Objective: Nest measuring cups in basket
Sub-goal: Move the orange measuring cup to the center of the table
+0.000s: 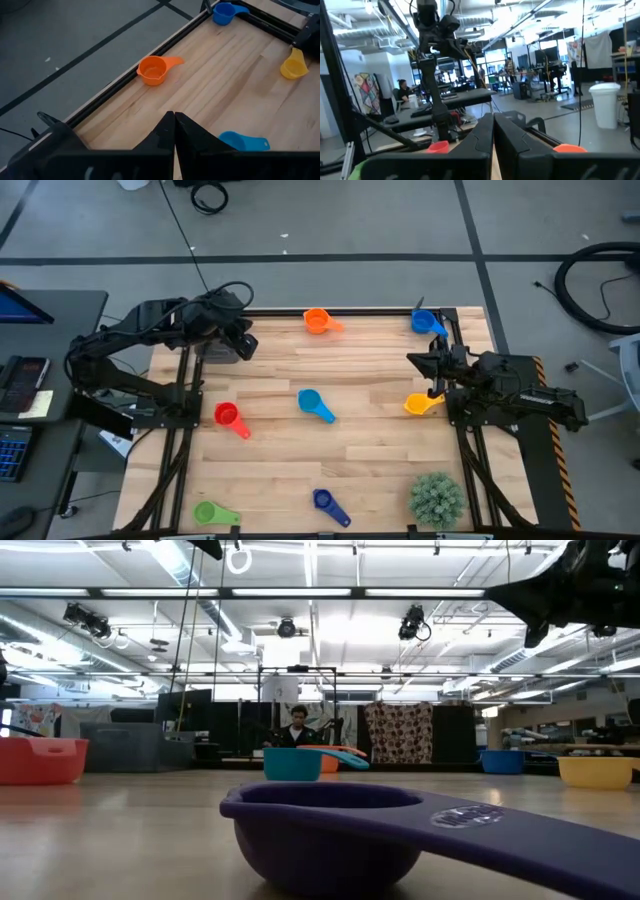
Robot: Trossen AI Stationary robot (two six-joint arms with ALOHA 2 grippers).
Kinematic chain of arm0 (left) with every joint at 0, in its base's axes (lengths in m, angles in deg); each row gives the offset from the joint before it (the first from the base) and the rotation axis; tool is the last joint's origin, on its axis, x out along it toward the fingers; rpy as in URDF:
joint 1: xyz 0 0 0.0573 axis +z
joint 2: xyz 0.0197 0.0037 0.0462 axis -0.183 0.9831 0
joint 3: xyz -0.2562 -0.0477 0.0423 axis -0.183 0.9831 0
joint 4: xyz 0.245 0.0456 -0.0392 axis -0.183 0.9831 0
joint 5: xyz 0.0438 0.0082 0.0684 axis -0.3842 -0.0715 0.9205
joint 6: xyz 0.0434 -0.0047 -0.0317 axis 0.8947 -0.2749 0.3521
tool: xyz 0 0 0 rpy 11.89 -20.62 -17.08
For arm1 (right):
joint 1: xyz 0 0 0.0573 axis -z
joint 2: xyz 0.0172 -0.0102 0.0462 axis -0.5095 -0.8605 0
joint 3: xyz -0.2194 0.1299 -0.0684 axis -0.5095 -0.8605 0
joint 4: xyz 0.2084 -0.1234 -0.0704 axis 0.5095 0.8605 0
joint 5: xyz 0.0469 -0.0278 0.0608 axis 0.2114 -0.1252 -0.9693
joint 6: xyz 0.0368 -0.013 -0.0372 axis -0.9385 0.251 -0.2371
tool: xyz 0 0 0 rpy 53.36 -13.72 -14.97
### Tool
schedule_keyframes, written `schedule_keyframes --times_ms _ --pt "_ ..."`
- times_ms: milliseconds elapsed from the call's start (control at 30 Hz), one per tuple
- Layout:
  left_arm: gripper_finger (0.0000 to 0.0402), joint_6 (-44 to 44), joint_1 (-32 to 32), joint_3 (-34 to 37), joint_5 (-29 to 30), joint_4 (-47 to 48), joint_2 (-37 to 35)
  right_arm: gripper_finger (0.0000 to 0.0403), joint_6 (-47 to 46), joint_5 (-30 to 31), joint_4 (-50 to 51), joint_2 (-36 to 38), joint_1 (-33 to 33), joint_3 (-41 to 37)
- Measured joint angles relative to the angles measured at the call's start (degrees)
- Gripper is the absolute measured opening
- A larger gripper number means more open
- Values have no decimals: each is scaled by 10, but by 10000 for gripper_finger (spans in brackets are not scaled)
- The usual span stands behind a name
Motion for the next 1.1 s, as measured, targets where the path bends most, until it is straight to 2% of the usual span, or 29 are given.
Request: schedule_keyframes --times_ms 167,333,433,800,1000,1100 --pt "9 1 0 0 1 0 0 21 -24 88 61 -4 0 24" --pt "17 2 0 0 0 0 0 39 10 136 158 -23 0 77" --pt "32 -2 0 0 0 0 0 56 26 148 193 -39 0 113" --pt "95 3 16 -1 3 -7 16 107 61 170 198 -85 0 181" --pt "129 75 31 -1 -43 -26 37 119 61 197 223 -115 0 226" --pt "138 112 42 0 -45 -26 60 121 65 200 246 -142 0 260"
